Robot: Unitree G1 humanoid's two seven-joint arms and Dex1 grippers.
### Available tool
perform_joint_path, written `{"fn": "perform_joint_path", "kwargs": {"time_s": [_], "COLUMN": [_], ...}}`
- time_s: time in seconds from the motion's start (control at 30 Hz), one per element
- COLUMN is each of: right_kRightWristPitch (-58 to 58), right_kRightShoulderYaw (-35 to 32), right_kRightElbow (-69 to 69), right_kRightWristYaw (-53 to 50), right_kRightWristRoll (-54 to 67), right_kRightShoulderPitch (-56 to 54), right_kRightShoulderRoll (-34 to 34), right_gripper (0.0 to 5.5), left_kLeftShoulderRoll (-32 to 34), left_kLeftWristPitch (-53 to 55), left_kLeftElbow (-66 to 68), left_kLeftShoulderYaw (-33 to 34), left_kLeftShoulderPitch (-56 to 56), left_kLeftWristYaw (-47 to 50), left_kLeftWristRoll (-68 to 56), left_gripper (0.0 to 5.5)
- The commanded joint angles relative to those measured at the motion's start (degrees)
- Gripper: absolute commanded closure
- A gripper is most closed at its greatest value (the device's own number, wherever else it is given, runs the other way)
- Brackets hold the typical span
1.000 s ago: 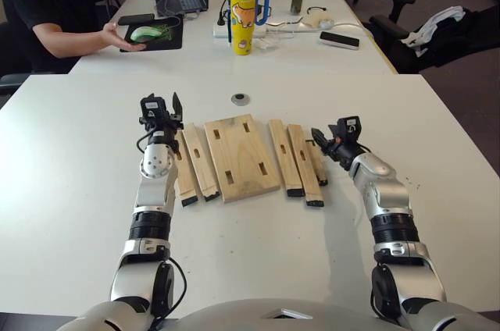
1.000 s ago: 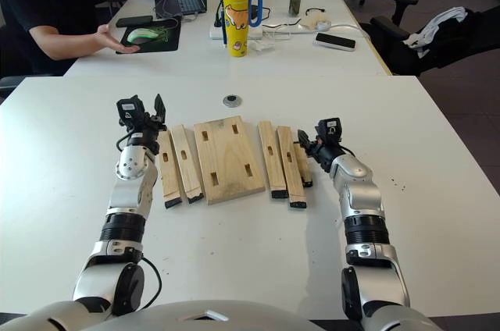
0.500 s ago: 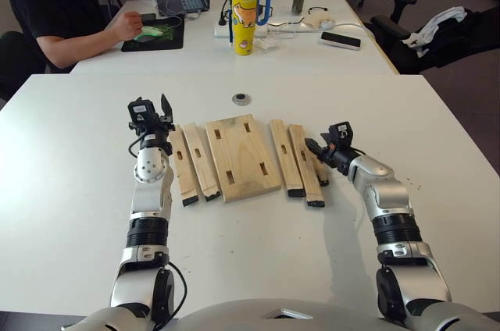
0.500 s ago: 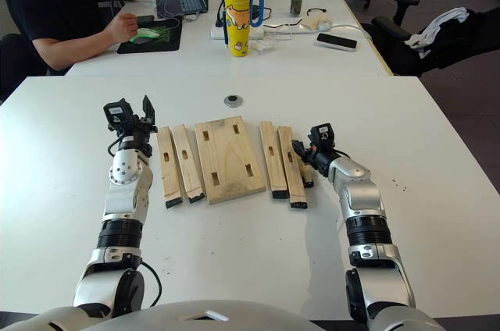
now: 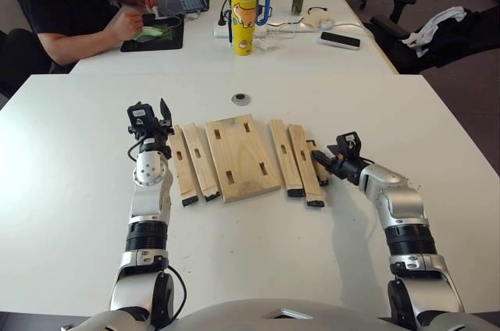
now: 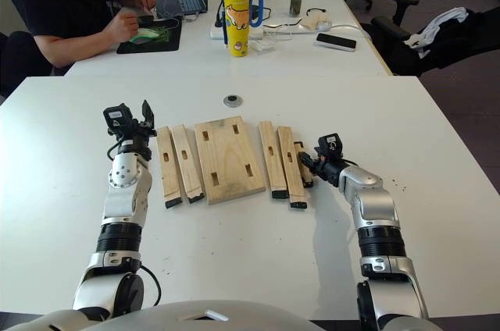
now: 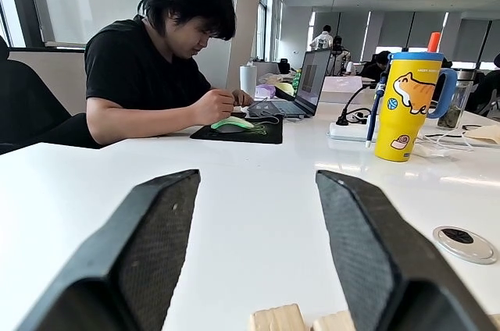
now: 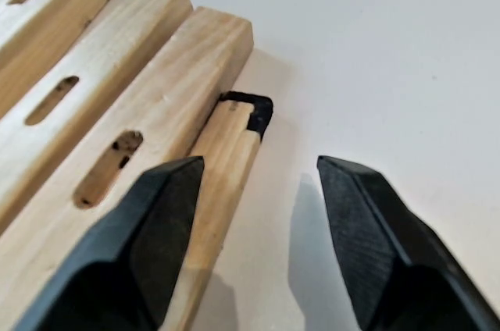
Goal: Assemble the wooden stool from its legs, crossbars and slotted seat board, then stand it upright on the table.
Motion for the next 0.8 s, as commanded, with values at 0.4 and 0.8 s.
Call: {"fn": "perform_joint_path", "kwargs": {"time_s": [0.4, 0.8], "right_kRightWristPitch": [6.1, 14.3], "right_kRightShoulderYaw": [3.8, 9.8], "right_kRightElbow": [-7.1, -6.7], "right_kRightWristYaw": [-2.6, -1.0], "right_kRightWristRoll": [-3.1, -3.1], "right_kRightShoulderPitch": [5.3, 7.4], "right_kRightShoulderRoll": [-1.6, -2.5], "right_gripper": [2.78, 3.86], "left_kLeftShoulderRoll": [1.0, 1.2], "left_kLeftWristPitch": [2.7, 4.0], "left_kLeftElbow": [-1.6, -0.9], "left_kLeftShoulderYaw": [-0.8, -1.0], "left_kLeftShoulderPitch": [0.1, -1.2], "left_kLeftWristYaw": [-1.9, -3.4], "left_kLeftWristRoll": [0.0, -0.9], "left_gripper": [2.74, 2.71]}}
